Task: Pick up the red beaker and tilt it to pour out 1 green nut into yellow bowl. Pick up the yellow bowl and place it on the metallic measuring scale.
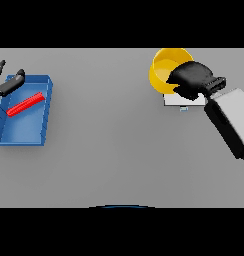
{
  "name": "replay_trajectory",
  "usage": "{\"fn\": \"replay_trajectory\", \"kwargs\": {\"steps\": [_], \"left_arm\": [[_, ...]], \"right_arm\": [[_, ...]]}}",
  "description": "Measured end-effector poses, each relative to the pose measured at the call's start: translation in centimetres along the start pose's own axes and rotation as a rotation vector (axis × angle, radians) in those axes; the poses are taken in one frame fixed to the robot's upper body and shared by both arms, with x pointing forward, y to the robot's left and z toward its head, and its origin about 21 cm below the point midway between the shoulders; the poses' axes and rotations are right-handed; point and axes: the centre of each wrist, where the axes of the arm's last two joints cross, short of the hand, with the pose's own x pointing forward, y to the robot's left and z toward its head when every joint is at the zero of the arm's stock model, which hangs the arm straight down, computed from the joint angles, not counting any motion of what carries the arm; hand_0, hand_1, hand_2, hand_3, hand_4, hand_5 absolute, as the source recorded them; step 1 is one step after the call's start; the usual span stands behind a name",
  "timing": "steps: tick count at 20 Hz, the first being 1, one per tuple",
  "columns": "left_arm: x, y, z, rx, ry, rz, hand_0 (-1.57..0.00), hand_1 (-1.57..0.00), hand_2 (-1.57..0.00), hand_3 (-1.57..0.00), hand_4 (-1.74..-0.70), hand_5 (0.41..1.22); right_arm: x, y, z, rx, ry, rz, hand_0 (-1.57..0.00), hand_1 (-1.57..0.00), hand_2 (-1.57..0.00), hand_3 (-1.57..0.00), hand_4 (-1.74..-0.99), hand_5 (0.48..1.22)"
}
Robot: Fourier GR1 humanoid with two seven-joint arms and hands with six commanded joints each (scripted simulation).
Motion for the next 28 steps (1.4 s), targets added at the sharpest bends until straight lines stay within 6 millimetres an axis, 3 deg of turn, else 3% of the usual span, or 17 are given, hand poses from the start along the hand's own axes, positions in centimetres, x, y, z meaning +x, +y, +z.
{"fn": "replay_trajectory", "kwargs": {"steps": [8,12,19,21,22,23,25,28], "left_arm": [[0.5,0.0,0.3,-0.001,0.03,-0.008,0.0,0.0,0.0,0.0,-0.86,0.789],[0.9,-0.2,0.4,0.003,0.03,-0.008,0.0,0.0,0.0,0.0,-0.86,0.807],[0.6,0.3,0.1,0.004,0.031,-0.018,0.0,0.0,0.0,0.0,-0.84,0.783],[0.7,-0.1,0.0,-0.003,0.038,-0.022,0.0,0.0,0.0,0.0,-0.84,0.779],[0.5,0.2,0.0,-0.003,0.043,-0.021,0.0,0.0,0.0,0.0,-0.84,0.775],[0.5,0.3,0.1,0.0,0.039,-0.019,0.0,0.0,0.0,0.0,-0.84,0.773],[0.6,0.0,0.3,-0.012,0.03,-0.015,0.0,0.0,0.0,0.0,-0.83,0.771],[0.3,0.3,0.2,-0.009,0.026,-0.006,0.0,0.0,0.0,0.0,-0.84,0.764]], "right_arm": [[-4.4,2.5,-1.2,0.001,0.134,-0.074,-1.57,-1.57,-1.45,-1.24,-1.741,1.221],[-4.9,4.1,-1.9,0.02,0.136,-0.105,-1.57,-1.57,-1.39,-1.36,-1.741,1.221],[-5.7,5.2,-2.2,0.056,0.167,-0.121,-1.57,-1.57,-1.37,-1.45,-1.741,1.221],[-5.7,5.3,-2.3,0.055,0.155,-0.129,-1.57,-1.5,-1.44,-1.25,-1.741,1.221],[-5.7,5.4,-2.3,0.058,0.163,-0.139,-1.56,-1.43,-1.34,-1.11,-1.682,1.221],[-5.8,5.3,-2.2,0.067,0.169,-0.14,-1.47,-1.28,-1.18,-0.96,-1.632,1.145],[-5.8,5.2,-2.3,0.071,0.174,-0.163,-1.15,-0.96,-0.85,-0.69,-1.559,1.014],[-5.6,5.2,-2.4,0.077,0.179,-0.213,-0.61,-0.56,-0.47,-0.39,-1.496,0.89]]}}
